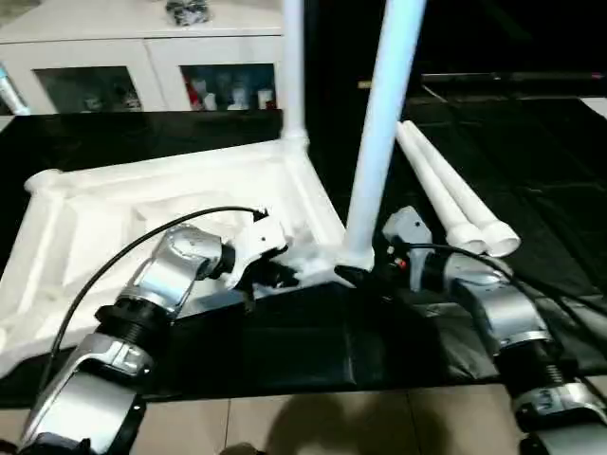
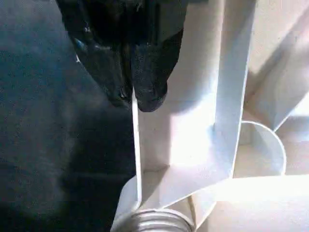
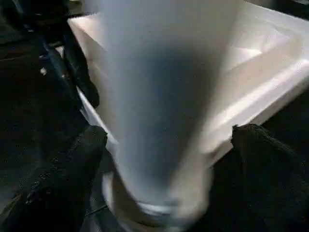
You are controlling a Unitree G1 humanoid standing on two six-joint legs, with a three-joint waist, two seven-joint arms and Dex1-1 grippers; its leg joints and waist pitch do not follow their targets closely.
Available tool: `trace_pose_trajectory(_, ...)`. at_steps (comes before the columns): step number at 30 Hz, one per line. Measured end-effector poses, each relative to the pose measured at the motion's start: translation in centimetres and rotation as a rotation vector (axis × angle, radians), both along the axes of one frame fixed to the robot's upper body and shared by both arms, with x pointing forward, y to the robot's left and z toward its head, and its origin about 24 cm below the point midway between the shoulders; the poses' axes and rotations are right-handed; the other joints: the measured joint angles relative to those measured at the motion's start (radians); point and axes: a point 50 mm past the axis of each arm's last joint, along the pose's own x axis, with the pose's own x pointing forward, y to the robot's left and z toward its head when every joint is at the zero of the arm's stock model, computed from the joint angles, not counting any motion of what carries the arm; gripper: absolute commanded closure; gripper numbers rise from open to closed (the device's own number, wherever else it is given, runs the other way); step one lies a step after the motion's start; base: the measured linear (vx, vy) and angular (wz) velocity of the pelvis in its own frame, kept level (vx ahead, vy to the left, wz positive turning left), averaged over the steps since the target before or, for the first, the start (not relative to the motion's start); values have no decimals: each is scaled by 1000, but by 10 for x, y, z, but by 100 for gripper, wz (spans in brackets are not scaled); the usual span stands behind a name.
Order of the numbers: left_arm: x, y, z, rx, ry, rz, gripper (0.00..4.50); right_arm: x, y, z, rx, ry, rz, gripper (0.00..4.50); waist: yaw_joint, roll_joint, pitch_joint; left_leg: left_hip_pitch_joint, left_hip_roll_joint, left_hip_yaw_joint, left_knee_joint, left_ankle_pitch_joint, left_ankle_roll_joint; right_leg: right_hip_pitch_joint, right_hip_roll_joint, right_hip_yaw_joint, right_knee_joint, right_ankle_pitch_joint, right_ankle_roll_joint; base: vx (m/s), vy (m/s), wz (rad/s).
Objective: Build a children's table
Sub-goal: Rotate leg to tighten
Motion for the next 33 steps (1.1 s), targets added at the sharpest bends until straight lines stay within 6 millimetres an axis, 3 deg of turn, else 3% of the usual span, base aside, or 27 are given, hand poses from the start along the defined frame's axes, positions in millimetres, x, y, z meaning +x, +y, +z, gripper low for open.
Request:
trace_pose_trajectory(11, -9, 6, 2, 47, 24, -177, 450, -13, 7, -2, -12, 95, 254, 3, 24, 0, 0, 0, 0, 0, 2, 0, 0, 1, 0, 0, 1, -1, 2, 0, 0, 0)
trace_pose_trajectory(16, -10, 4, 2, 50, 21, -204, 450, -15, 9, -2, -14, 102, 280, 3, 25, 0, 0, 0, 0, 0, 3, 0, 0, 1, 0, 0, 2, -1, 3, 0, 0, 0)
trace_pose_trajectory(18, -9, 4, 1, 50, 23, -204, 450, -15, 9, -3, -16, 106, 282, 38, 25, 0, 0, 1, 0, 0, 3, 0, 0, 1, 0, 0, 2, -1, 3, 0, 0, 0)
trace_pose_trajectory(21, -9, 4, 1, 49, 24, -205, 450, -16, 11, -5, -33, 116, 303, 41, 26, 0, 0, 1, 0, 0, 4, 0, 0, 1, 0, 1, 3, -2, 3, 0, 0, 0)
trace_pose_trajectory(29, -7, 4, 1, 51, 26, -204, 450, -18, 12, -6, -36, 124, 322, 117, 25, 0, 0, 2, 1, 0, 5, 0, 0, 1, 0, 1, 7, -3, 5, 0, 0, 0)
trace_pose_trajectory(32, -7, 4, 0, 50, 25, -205, 450, -17, 12, -6, -37, 124, 322, 123, 25, 0, 0, 2, 1, 0, 5, 0, 0, 1, 0, 1, 7, -3, 5, 0, 0, 0)
trace_pose_trajectory(33, -7, 4, 0, 49, 25, -205, 450, -17, 12, -6, -38, 124, 323, 149, 25, 0, 0, 2, 1, 0, 5, 0, 0, 1, 0, 1, 7, -3, 5, 0, 0, 0)
